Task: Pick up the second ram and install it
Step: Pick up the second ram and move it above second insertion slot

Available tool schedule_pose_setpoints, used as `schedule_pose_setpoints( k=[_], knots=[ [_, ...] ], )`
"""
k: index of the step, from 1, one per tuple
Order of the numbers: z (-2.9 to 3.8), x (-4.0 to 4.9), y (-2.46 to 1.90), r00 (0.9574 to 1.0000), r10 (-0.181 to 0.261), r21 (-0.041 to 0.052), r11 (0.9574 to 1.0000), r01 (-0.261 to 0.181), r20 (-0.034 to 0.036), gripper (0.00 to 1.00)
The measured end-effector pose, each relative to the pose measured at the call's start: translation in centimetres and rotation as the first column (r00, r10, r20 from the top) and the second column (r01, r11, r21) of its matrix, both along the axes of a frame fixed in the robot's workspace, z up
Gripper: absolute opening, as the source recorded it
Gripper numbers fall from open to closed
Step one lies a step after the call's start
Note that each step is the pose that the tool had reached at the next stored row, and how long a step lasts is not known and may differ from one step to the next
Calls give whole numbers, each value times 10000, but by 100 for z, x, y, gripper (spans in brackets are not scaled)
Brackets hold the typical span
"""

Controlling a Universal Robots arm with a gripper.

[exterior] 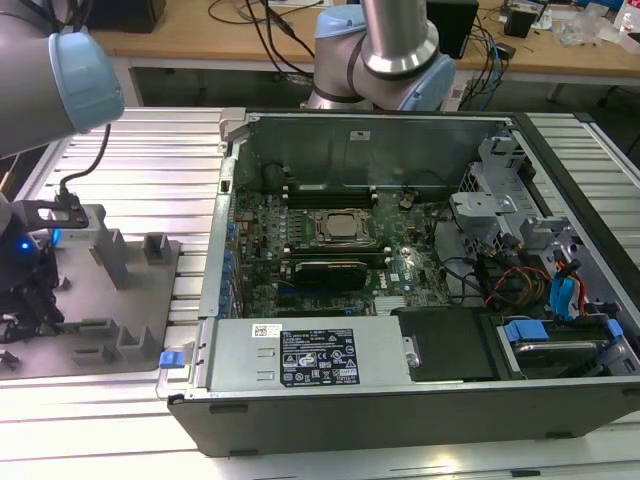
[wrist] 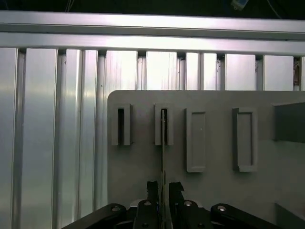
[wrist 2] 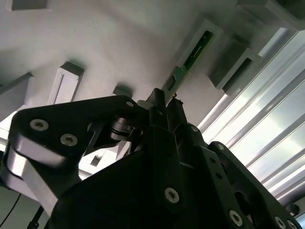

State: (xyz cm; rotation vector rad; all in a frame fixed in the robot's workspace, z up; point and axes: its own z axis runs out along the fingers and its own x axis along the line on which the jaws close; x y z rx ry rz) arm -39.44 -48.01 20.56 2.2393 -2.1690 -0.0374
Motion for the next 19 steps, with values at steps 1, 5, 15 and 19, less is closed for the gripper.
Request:
schedule_pose_setpoints(
  k=[1, 5, 15, 19],
  knots=[
    [-6, 0, 0, 10000, 9, 0, 10000, -9, 0, 24],
    [-42, 0, 0, 10000, 11, 0, 10000, -11, 0, 24],
    [-46, 0, 0, 10000, 10, 0, 10000, -10, 0, 13],
    [-47, 0, 0, 10000, 10, 0, 10000, -10, -1, 13]
  ],
)
